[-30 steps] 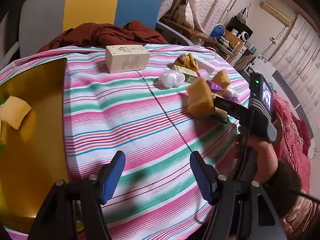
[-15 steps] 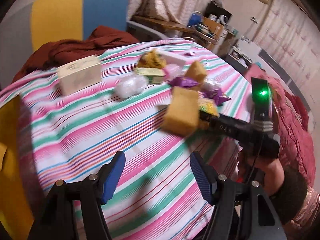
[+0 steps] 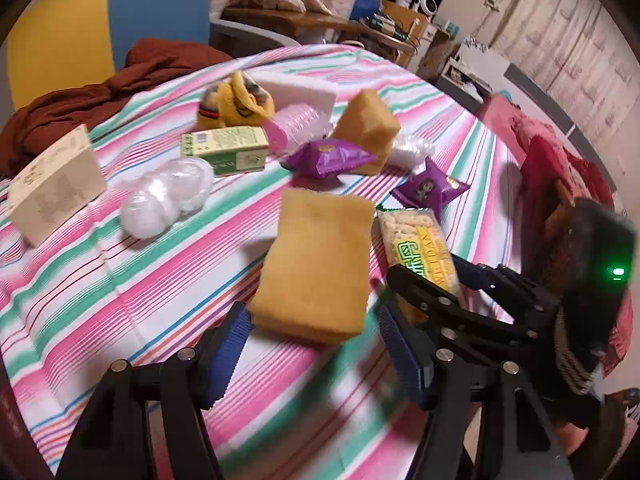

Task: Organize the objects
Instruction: 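Grasp a yellow sponge with the left gripper while the right gripper lifts the WEIDAN pack, then carry the WEIDAN pack and sponge over the gold tray and release both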

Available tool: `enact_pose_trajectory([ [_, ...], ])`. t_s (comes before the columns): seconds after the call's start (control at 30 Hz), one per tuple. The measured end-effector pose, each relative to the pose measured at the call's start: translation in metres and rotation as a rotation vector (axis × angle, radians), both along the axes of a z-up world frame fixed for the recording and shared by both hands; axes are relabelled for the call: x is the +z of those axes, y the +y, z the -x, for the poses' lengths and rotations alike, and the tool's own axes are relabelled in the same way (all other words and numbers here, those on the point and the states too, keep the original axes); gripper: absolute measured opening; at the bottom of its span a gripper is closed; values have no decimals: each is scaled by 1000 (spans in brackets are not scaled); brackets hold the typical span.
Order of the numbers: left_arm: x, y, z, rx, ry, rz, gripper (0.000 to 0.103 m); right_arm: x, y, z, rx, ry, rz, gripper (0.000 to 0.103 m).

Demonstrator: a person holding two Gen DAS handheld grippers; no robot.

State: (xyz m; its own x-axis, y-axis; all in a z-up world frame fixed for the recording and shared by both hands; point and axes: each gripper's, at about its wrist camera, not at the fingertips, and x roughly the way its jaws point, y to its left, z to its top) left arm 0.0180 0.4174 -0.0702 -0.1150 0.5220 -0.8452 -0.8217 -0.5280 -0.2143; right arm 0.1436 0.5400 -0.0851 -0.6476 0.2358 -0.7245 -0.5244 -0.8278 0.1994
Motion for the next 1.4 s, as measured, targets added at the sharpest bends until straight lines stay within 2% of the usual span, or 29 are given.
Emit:
enact_pose_trajectory([
  [0.17,-16,9,9,0,-14,16,66,0,3,-2,-2,14,15,51],
  [0.27,-17,6,17,8,-47,-33,66,-1,2,-1,-2,18,12,51],
  [0.43,-18,0,23,-7,-74,-73,60,-2,0,-1,-2,15,-4,51],
  [0.57,-16,-6,19,-22,-54,-82,55,-2,-2,0,2,12,-18,51],
  [0.7,-16,-22,6,-1,18,-102,52,-2,-5,2,5,3,-43,51],
  [0.8,-16,-34,1,22,40,-114,52,-2,-5,2,1,3,-45,51],
  [1.1,-16,-66,1,70,-7,-142,52,0,-14,3,-17,-24,-59,51],
  [1.4,-14,-103,-7,83,-21,-156,52,3,-41,8,37,-25,-39,48],
])
